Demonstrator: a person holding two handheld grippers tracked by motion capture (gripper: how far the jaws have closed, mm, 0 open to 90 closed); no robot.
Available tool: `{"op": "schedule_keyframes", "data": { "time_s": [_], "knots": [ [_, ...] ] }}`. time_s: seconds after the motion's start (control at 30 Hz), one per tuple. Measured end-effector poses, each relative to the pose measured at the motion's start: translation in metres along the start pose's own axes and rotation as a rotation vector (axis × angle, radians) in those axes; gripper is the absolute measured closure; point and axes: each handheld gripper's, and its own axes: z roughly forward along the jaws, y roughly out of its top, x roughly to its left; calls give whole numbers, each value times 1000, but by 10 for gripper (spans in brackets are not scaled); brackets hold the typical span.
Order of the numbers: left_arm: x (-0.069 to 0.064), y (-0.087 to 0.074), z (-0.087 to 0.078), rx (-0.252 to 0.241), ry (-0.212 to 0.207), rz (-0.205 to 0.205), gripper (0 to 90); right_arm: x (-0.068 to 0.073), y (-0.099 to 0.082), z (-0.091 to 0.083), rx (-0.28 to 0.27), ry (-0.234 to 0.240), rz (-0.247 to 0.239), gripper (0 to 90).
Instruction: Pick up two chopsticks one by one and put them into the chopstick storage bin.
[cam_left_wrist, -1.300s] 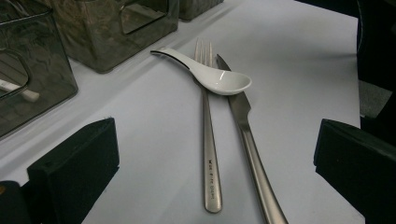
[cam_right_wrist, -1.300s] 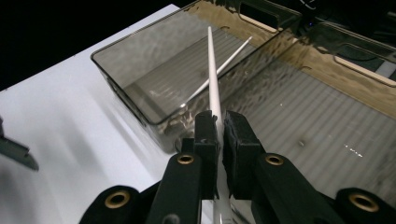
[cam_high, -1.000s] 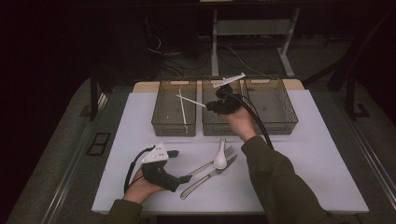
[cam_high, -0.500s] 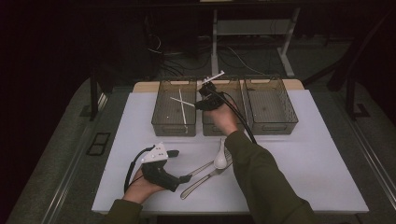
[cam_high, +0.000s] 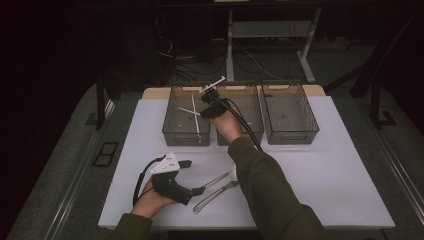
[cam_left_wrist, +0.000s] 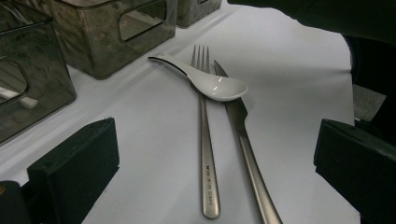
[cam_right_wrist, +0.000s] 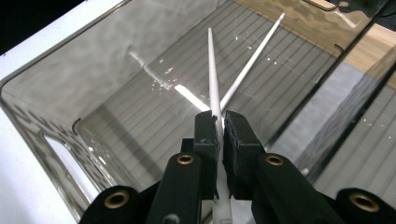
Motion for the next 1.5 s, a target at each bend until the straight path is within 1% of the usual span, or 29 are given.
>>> {"op": "schedule_keyframes", "data": {
  "time_s": [0.07,0.1,0.17,0.2,0.27,0.37,0.4,0.47,0.5,0.6,0.7,0.73,0.83,1.1,1.2,1.23,1.33,1.5],
  "knots": [
    [0,0,0,-1,-1,0,0,2,3,2,-3,3,-8,838],
    [0,0,0,-1,-1,-1,0,4,4,3,1,7,-1,837],
    [0,0,0,-2,-2,-1,0,7,5,6,11,9,-11,832],
    [0,0,0,-1,-2,1,0,8,5,7,13,7,-25,830],
    [0,0,0,-1,-2,2,0,9,4,9,14,10,-27,823],
    [0,0,0,0,-3,0,0,9,4,8,15,13,-27,758],
    [0,0,0,0,-2,-1,0,8,5,6,10,10,-28,747],
    [0,0,0,1,-3,0,0,7,5,1,-7,21,-14,710],
    [0,0,0,1,-3,2,0,6,5,-1,-12,34,-24,692],
    [1,0,0,1,0,7,0,5,5,-11,-29,57,-33,630],
    [1,0,0,3,2,5,0,3,2,-21,-43,87,-27,552],
    [0,0,0,4,3,5,0,3,1,-23,-51,92,-32,527],
    [0,0,0,8,3,6,0,1,-6,-35,-73,116,-46,486],
    [0,0,0,19,10,13,0,-7,-31,-64,-116,157,-93,387],
    [0,0,0,20,11,14,0,-10,-42,-75,-124,161,-105,372],
    [-1,-1,1,16,11,9,0,-11,-45,-78,-127,167,-104,366],
    [-1,-1,0,19,14,11,0,-14,-57,-88,-141,174,-109,360],
    [-1,-1,0,24,15,9,0,-14,-78,-101,-148,187,-128,350]
  ]
}}
